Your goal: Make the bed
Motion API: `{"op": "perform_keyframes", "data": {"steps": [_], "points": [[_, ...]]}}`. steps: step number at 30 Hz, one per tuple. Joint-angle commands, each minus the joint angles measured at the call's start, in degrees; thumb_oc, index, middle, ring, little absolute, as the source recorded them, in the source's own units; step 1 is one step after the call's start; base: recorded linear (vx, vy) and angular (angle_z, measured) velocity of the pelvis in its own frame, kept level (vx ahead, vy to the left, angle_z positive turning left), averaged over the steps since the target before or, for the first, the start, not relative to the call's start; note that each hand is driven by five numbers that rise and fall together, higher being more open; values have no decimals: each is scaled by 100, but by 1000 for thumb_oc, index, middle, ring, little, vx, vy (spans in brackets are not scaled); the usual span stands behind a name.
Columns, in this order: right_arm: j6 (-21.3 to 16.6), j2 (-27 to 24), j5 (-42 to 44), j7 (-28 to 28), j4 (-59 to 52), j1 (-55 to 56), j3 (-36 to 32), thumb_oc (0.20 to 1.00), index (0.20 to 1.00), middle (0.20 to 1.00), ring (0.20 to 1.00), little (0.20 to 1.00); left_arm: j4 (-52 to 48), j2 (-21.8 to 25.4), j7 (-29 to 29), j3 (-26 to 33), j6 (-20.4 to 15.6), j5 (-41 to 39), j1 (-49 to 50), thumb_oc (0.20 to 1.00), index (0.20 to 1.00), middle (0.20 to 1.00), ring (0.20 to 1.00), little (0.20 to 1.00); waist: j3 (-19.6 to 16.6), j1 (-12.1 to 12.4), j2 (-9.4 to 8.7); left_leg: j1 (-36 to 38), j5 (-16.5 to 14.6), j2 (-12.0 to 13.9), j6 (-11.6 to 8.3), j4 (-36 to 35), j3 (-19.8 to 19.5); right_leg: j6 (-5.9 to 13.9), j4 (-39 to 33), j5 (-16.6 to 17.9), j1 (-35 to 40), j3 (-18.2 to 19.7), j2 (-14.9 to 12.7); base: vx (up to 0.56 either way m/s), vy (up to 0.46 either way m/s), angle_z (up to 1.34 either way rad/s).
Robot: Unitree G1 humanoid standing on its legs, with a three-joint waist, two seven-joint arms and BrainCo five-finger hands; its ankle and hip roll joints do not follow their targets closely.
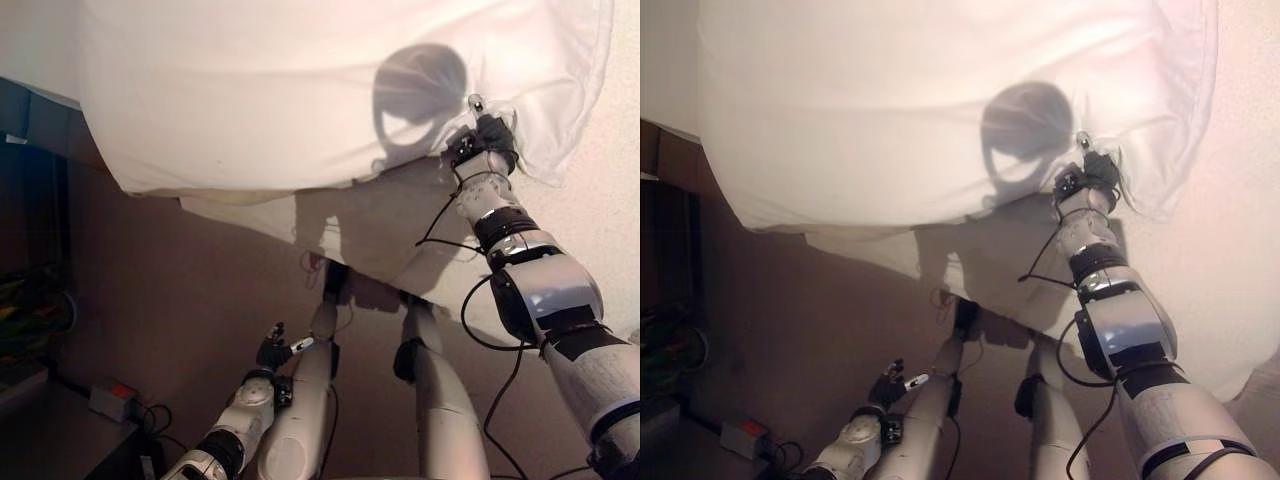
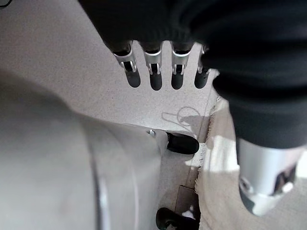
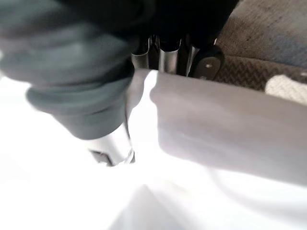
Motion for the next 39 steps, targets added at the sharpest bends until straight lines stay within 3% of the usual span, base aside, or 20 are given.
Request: {"op": "perform_keyframes", "data": {"steps": [1, 10, 14, 17, 20, 27, 35, 39], "points": [[-428, -612, 133, 142, -497, -592, 244, 200, 200, 200, 200, 200, -32, 102, 23, -241, 4, -130, -67, 1000, 1000, 1000, 1000, 1000, 113, 162, -123, -215, 3, -348, -23, -7, 259, 492, 63, 193, 535, 388, -201, 0, 0, 0], [-787, -647, -549, -206, -1777, 15, 192, 200, 200, 200, 200, 200, -741, 139, -10, -236, -121, -187, -6, 1000, 1000, 1000, 1000, 1000, 70, -60, -167, 144, -49, -333, 67, -4, 370, 470, 230, 99, 708, 493, -251, -1, 4, 0], [-877, -719, -958, -340, -2335, 396, 101, 200, 200, 200, 200, 200, -1977, 484, -343, -458, -223, -279, 168, 1000, 1000, 1000, 1000, 1000, 33, -137, -129, 334, -233, -414, 175, 289, 453, 452, 369, 16, 927, 603, -324, -29, 61, 4], [-691, -885, -1382, -363, -2653, 570, 184, 200, 200, 200, 200, 200, -3444, 946, -814, -583, -169, -1009, 339, 1000, 1000, 1000, 1000, 1000, 36, -231, -76, 395, -524, -507, 308, 787, 579, 411, 780, -131, 970, 764, -422, -67, 100, -2], [-534, -934, -1530, -293, -2721, 590, 308, 200, 200, 200, 200, 200, -4094, 1147, -1035, -684, -132, -1539, 276, 1000, 1000, 1000, 1000, 1000, 26, -317, -63, 442, -615, -534, 360, 914, 656, 401, 941, -187, 966, 847, -449, -57, 89, -23], [-103, -740, -1528, 102, -2792, 539, 876, 200, 200, 200, 200, 200, -4692, 1410, -1181, -1243, 39, -2607, -569, 1000, 1000, 1000, 1000, 1000, 11, -605, -129, 762, -642, -538, 426, 939, 818, 368, 1140, -252, 1083, 1021, -447, -63, 65, -11], [48, -234, -1294, 365, -3278, 852, 1310, 200, 200, 200, 200, 200, -4119, 944, -867, -1413, 69, -3458, -1214, 1000, 1000, 1000, 1000, 1000, -74, -822, -279, 924, -653, -538, 475, 977, 964, 348, 1218, -240, 1131, 1160, -427, -52, 30, -17], [19, 130, -1167, 421, -3909, 1452, 1421, 200, 200, 200, 200, 200, -3392, 236, -635, -1154, -36, -4279, -1574, 1000, 1000, 1000, 1000, 1000, -177, -947, -416, 896, -688, -555, 496, 1099, 1002, 318, 1336, -261, 1077, 1220, -429, -48, -12, -8]]}}
